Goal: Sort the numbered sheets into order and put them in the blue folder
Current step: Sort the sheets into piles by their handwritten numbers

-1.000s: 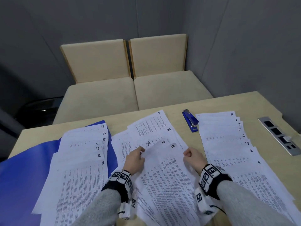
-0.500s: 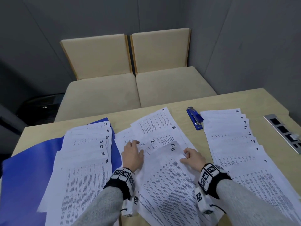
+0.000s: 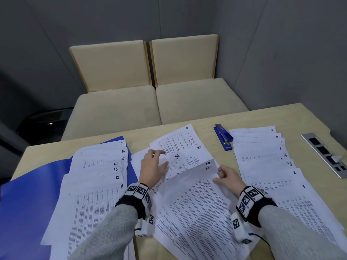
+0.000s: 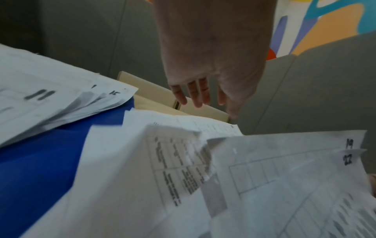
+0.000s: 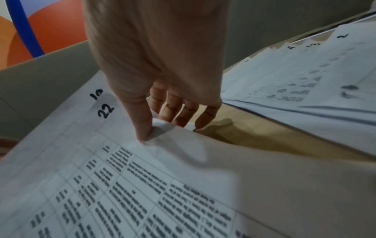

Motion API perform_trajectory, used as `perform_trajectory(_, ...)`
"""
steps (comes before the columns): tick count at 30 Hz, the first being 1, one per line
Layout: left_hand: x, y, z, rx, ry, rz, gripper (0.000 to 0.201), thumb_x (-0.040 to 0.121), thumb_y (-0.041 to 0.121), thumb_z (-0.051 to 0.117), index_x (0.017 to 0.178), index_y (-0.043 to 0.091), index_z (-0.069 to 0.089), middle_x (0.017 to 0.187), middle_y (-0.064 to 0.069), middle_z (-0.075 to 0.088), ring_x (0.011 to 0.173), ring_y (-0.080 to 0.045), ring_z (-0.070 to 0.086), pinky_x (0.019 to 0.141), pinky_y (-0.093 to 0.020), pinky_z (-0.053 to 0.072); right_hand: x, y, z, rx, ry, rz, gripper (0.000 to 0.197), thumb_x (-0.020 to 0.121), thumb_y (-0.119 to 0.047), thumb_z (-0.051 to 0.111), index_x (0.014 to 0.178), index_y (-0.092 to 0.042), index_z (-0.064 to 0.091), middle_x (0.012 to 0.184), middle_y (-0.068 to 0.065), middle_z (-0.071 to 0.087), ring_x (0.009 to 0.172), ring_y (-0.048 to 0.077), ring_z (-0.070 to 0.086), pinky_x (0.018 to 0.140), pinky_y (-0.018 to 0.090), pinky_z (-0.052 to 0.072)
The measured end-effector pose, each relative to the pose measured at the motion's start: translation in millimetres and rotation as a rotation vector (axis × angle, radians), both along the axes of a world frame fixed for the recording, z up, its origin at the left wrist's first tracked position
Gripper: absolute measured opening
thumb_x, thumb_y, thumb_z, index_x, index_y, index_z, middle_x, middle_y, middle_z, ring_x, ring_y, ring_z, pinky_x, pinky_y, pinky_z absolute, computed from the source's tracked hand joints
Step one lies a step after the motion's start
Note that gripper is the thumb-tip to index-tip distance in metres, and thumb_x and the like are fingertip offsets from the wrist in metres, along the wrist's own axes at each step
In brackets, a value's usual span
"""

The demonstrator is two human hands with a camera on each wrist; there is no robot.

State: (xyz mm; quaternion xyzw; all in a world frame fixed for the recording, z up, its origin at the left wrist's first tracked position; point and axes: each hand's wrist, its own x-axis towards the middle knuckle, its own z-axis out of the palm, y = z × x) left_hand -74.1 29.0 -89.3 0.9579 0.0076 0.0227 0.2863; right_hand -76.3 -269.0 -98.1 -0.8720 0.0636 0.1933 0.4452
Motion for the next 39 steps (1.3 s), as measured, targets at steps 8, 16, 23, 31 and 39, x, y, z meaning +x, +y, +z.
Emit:
perform_trajectory(8,-13,4,-10,-0.049,0.506,0.015,0.023,0.089,0.04,0.058,0.094,0.018,0.054,0.09,-0.001,0.064,0.084,-0.022,0.062,0.073,-0.032,0.047,-12,-7,1,-0.007,0.052,0.096,0.03,0.077,-0.005,0.071,0.067,-0.019,0.047,0.063,-0.005,0.037,0.061,0.011,0.035,0.061,0.024,0.032)
perform_trajectory(16,-12,-2,-3,-0.118,0.622,-0.107,0.029,0.08,0.009,0.067,0.06,0.022,0.051,0.069,0.005,0.057,0.074,-0.016,0.057,0.057,-0.017,0.042,-15,1,1,-0.077,0.084,0.113,0.028,0.077,-0.006,0.071,0.067,-0.019,0.048,0.062,-0.006,0.041,0.058,0.009,0.037,0.058,0.021,0.032)
perform_trajectory(23,-6,1,7,-0.124,0.503,-0.104,0.003,0.096,0.016,0.047,0.093,0.015,0.046,0.087,-0.004,0.058,0.074,-0.019,0.051,0.06,-0.026,0.037,-10,4,1,-0.044,0.128,0.102,0.031,0.077,-0.008,0.073,0.065,-0.019,0.046,0.062,-0.007,0.041,0.059,0.01,0.038,0.061,0.023,0.033)
perform_trajectory(31,-9,2,14,-0.037,0.679,-0.202,0.023,0.085,0.008,0.059,0.104,0.016,0.051,0.082,0.002,0.047,0.072,-0.013,0.046,0.059,-0.02,0.036,-3,2,0,-0.044,0.122,0.08,0.036,0.077,-0.008,0.072,0.063,-0.017,0.04,0.063,-0.002,0.036,0.061,0.013,0.035,0.059,0.026,0.028)
perform_trajectory(39,-9,11,22,0.02,0.422,-0.126,0.01,0.089,0.006,0.045,0.093,0.007,0.054,0.086,-0.005,0.049,0.078,-0.022,0.046,0.066,-0.027,0.032,3,1,0,-0.096,0.217,0.042,0.028,0.081,-0.007,0.069,0.062,-0.013,0.049,0.064,-0.001,0.05,0.062,0.014,0.049,0.058,0.022,0.037)
